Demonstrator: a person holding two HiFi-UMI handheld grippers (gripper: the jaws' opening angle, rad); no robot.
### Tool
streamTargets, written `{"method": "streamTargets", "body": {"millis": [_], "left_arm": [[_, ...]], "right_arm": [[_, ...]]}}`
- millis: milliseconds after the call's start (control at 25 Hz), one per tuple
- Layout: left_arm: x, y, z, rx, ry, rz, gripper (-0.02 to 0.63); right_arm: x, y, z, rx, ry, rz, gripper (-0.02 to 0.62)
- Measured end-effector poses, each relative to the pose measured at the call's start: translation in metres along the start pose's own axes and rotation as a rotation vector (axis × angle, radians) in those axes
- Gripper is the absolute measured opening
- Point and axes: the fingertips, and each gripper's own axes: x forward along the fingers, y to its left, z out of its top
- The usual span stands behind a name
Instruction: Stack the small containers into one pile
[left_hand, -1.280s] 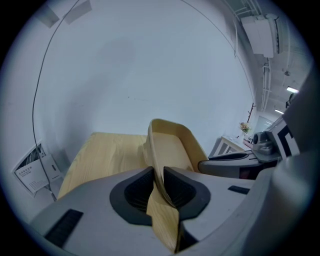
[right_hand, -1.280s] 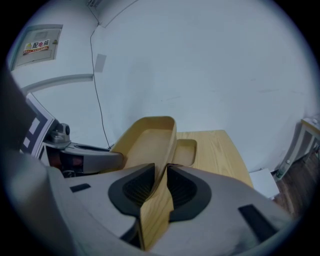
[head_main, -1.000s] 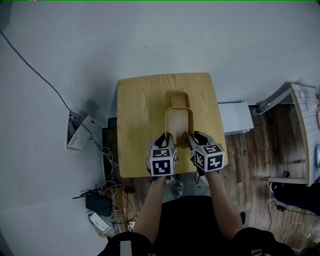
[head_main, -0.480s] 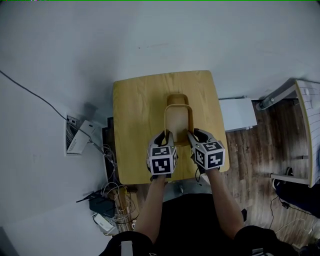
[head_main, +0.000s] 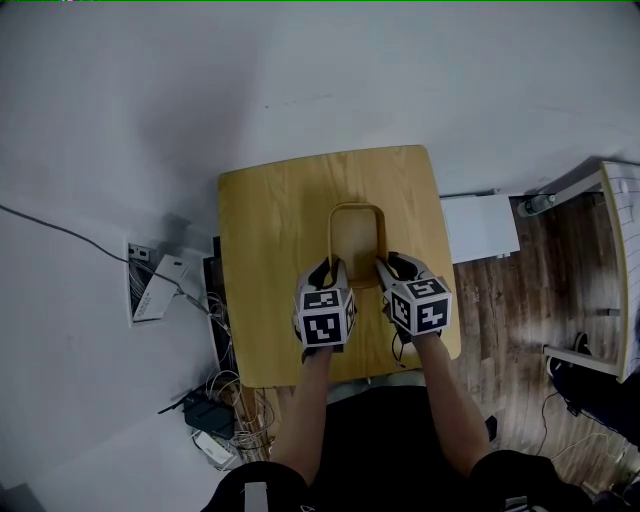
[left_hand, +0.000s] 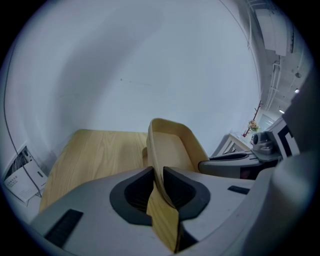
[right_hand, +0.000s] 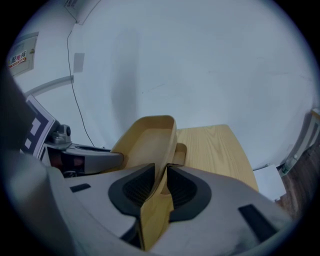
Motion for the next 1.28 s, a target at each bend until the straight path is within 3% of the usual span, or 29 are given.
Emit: {"method": "streamTargets", "body": {"millis": [1000, 1280], "left_arm": [[0.059, 0.017, -0.020, -0.019, 0.127, -0.008, 0.080], [0.063, 0.023, -0.018, -0.029, 0.111, 0.000, 0.103]], "right_arm": [[0.049, -0.031, -0.013, 0.027, 0.105, -0.033, 0.081], [0.053, -0.035, -0.014, 0.017, 0.104, -0.049, 0.100]]}}
